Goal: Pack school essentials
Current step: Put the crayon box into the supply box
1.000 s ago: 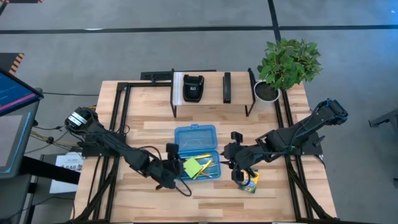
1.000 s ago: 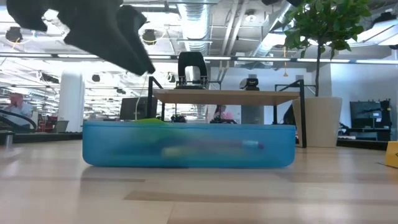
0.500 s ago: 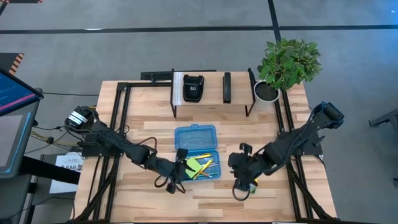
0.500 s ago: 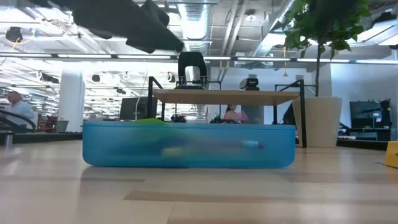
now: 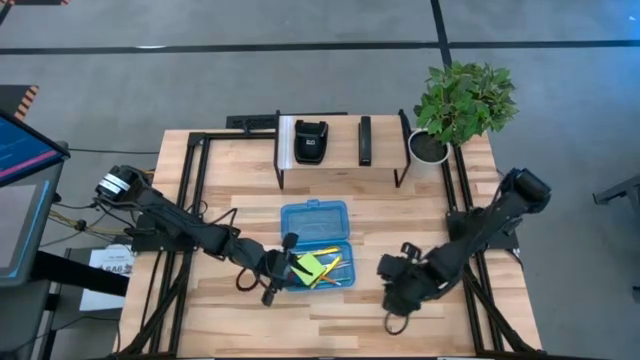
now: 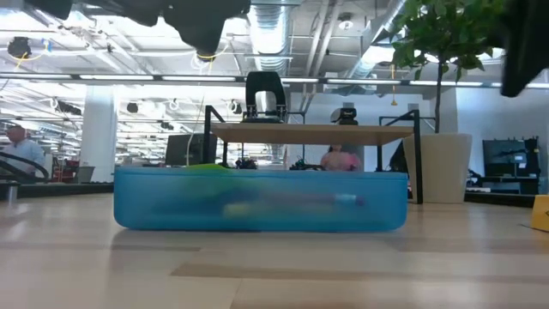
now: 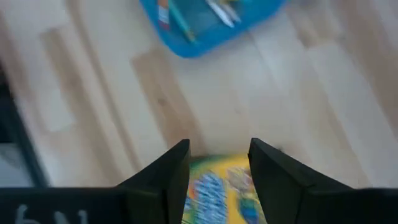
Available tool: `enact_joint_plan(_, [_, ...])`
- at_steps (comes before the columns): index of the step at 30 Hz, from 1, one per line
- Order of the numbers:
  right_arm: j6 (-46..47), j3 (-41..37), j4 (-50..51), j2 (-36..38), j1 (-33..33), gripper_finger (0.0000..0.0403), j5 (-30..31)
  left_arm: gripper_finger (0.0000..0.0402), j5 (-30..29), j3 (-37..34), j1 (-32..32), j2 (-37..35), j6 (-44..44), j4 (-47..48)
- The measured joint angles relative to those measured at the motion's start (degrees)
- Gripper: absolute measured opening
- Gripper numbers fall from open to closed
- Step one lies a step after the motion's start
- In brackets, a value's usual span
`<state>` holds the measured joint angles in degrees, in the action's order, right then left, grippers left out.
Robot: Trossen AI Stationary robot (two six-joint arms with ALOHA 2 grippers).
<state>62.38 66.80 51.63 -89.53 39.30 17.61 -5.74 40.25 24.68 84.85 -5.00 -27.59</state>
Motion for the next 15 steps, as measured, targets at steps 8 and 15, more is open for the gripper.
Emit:
enact_joint_plan(8, [17.3, -15.8, -8.5, 8.7, 7.1, 0.0183, 2.3, 0.0114, 1.2, 0.0, 0.0, -0.1, -0.4, -2.2])
enact_joint_plan(15, [22.0, -18.2, -9.6, 9.7, 11.2, 0.0179, -0.6, 0.0114, 1.7, 0.0, -0.1, -0.1, -0.5, -5.5])
